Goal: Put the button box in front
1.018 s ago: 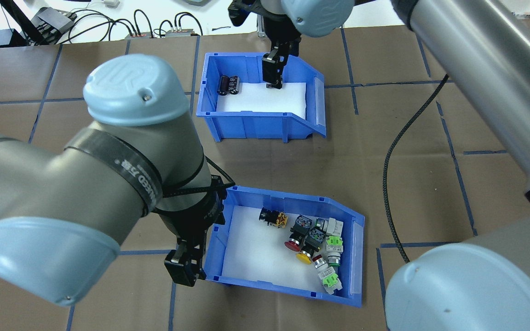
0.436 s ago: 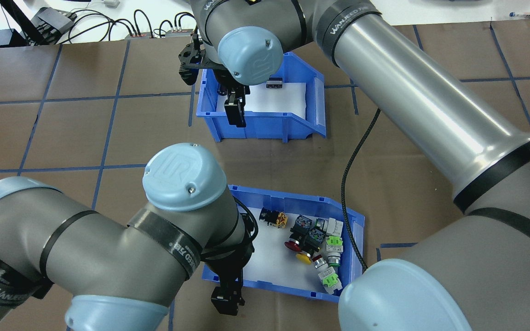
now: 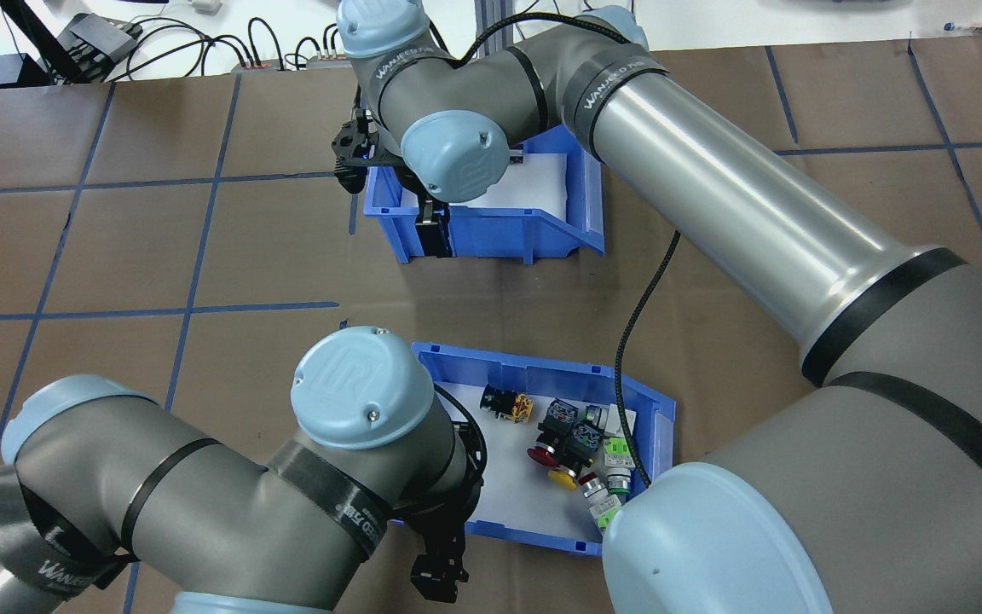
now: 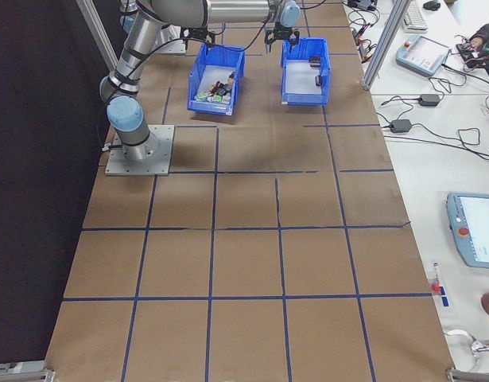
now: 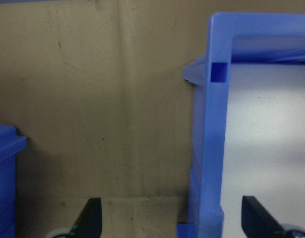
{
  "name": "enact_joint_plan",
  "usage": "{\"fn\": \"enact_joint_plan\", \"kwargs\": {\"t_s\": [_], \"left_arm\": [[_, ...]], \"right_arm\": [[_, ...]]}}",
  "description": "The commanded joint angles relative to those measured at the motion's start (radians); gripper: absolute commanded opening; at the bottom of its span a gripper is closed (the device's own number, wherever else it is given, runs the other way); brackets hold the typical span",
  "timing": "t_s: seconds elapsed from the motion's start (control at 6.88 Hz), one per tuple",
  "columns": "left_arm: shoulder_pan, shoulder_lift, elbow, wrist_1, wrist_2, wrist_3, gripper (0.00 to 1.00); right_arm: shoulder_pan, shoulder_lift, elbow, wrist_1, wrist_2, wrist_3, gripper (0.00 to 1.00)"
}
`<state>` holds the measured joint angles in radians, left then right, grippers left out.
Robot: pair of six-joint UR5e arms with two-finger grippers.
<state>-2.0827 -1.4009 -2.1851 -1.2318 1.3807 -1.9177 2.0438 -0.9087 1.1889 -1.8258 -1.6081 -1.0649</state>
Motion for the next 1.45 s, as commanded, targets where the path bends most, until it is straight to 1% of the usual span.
{"fn": "enact_joint_plan", "kwargs": {"t_s": [0.0,0.29,0.44,0.58,0.73,0.87,1.02,1.16,1.31], "left_arm": [[-0.01,-0.006,-0.056,0.105,0.0,-0.006,1.0],[-0.011,-0.009,-0.062,0.112,-0.003,-0.017,1.0],[-0.011,-0.018,-0.065,0.113,-0.002,-0.017,1.0],[-0.016,-0.048,-0.067,0.118,-0.002,-0.014,1.0],[-0.017,-0.072,-0.067,0.145,-0.002,-0.018,1.0],[-0.019,-0.095,-0.067,0.173,-0.008,-0.02,1.0],[-0.025,-0.119,-0.067,0.182,-0.041,-0.02,0.99],[-0.031,-0.13,-0.068,0.201,-0.045,-0.021,0.92],[-0.034,-0.13,-0.068,0.202,-0.046,-0.041,0.69]], "right_arm": [[-0.02,-0.001,0.104,-0.193,-0.007,-0.018,1.0],[-0.017,-0.001,0.092,-0.199,-0.006,-0.014,1.0],[-0.017,-0.001,0.092,-0.194,-0.009,-0.014,0.83],[-0.019,0.004,0.094,-0.191,-0.05,-0.018,0.34],[-0.019,0.01,0.094,-0.193,-0.091,-0.029,0.06],[-0.019,-0.001,0.09,-0.193,-0.085,-0.033,0.03],[-0.028,-0.013,0.074,-0.193,-0.078,-0.036,0.03],[-0.033,-0.027,0.052,-0.175,-0.06,-0.038,0.03],[-0.036,-0.044,0.035,-0.13,-0.059,-0.04,0.03]]}}
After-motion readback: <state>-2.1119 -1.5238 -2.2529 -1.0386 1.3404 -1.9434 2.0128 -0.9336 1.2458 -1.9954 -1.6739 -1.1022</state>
